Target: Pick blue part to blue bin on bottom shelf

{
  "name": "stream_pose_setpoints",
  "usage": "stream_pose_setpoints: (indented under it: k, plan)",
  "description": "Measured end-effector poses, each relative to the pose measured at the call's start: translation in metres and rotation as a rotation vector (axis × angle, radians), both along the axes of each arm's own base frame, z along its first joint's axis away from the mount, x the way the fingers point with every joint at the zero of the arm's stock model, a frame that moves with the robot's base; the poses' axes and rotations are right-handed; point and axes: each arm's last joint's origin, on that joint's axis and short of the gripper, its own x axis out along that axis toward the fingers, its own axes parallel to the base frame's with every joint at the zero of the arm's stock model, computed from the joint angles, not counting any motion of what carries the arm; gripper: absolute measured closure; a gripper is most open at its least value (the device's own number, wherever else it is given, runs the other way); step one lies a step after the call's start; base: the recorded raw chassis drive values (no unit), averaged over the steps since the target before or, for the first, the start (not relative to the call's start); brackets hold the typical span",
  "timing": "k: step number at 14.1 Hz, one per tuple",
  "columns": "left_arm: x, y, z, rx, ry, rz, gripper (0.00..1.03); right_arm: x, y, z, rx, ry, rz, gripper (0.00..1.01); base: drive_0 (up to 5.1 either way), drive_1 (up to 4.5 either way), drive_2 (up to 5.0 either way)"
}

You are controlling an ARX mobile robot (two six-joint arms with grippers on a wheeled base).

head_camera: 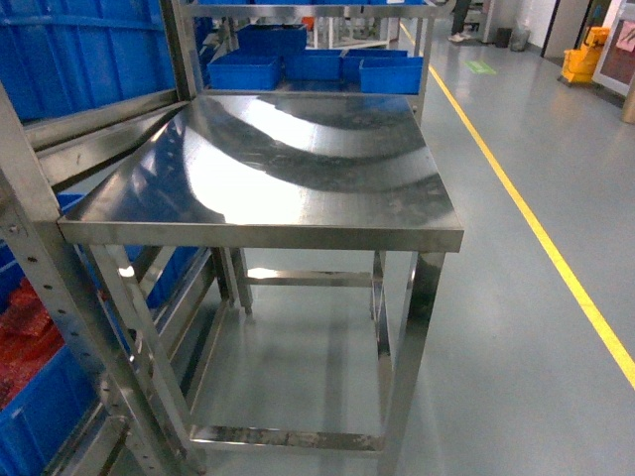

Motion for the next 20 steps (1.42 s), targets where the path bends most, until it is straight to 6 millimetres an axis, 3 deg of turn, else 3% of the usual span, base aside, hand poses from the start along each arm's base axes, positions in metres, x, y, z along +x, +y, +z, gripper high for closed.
stream_pose_setpoints:
  k: [20]
  plan:
    - [0.0000, 0.0001, -0.0003, 0.001, 0.003, 0.004, 0.59, 0.0000, 0.0000, 0.0001, 0.000, -0.002, 0.000, 0.03, -5.0, 2.46, 2.5]
